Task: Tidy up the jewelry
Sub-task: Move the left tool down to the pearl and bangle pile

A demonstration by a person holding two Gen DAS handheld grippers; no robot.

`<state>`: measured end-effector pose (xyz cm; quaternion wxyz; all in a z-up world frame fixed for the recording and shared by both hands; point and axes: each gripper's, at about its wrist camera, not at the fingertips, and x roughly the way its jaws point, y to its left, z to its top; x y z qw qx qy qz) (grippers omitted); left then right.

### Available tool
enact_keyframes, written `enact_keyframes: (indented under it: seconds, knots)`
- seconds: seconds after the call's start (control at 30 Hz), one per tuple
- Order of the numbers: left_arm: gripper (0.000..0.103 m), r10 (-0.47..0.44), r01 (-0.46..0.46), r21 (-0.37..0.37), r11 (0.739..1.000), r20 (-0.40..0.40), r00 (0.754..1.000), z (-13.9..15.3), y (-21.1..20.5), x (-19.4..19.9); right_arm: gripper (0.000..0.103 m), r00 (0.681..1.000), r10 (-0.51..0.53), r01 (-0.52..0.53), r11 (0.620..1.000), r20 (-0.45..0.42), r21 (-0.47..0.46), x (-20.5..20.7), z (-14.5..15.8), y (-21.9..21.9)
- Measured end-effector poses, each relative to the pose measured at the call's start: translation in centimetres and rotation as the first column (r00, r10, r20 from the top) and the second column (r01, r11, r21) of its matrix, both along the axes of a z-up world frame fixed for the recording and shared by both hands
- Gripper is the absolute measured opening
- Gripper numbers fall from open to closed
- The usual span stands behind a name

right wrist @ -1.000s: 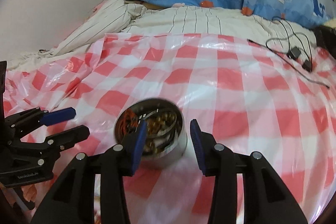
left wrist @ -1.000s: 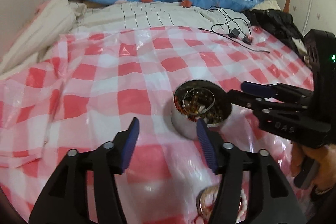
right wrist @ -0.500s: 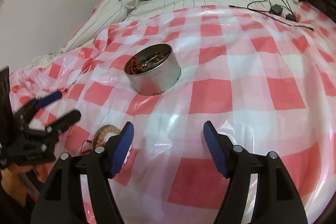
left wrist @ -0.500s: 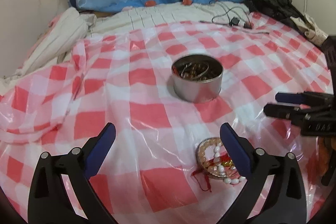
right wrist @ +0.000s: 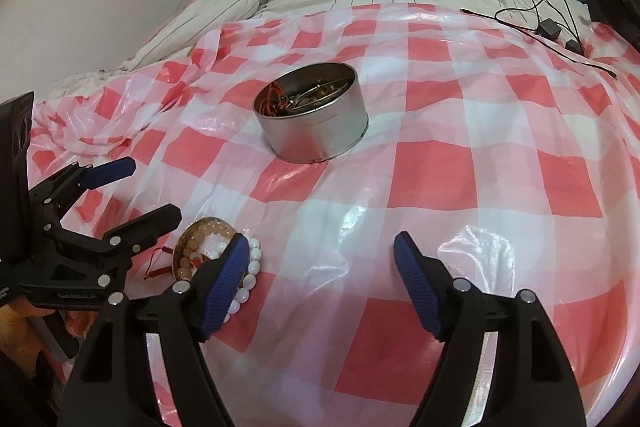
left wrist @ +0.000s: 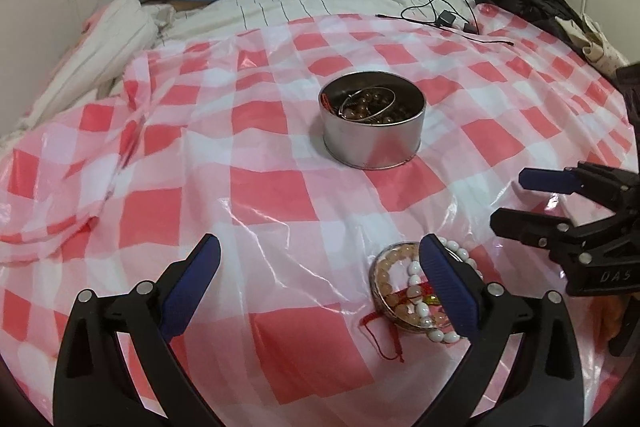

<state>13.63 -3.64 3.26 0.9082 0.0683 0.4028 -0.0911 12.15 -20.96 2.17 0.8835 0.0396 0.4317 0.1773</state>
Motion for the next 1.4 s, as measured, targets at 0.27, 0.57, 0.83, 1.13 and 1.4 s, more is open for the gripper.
enact_keyframes:
  seconds: [0.27,0.57,0.83,1.13,1.4]
  knots:
    - [0.095,0.089,-0.093,-0.092,0.991,-0.042,0.995,0.0,3.3,0.9,0.073,1.000,0.026,-0.026,0.999,-0.005,-0.042,-0.1,-0.4,0.9]
    - [0.095,0.116,-0.121,-0.116,0.986,-0.054,0.992,0.0,5.1,1.5,0.077,0.997,0.077,-0.078,0.992,-0.007,-0.100,-0.4,-0.9,2.3]
    - [0.095,-0.054,0.053,-0.008,0.999,-0.043,0.998,-0.6,0.7,0.4,0.078,0.995,0.098,-0.099,0.985,-0.012,-0.141,-0.5,-1.3,3.0]
    - [0.095,-0.065,0.072,0.168,0.983,-0.044,0.997,-1.7,-1.2,0.2,0.080,0.995,0.099,-0.101,0.984,-0.017,-0.148,-0.5,-1.4,3.1]
    - [0.096,-0.029,0.037,0.232,0.972,-0.037,0.999,-2.1,-0.7,0.5,0.083,0.995,0.098,-0.101,0.984,-0.021,-0.148,-0.5,-1.6,3.1]
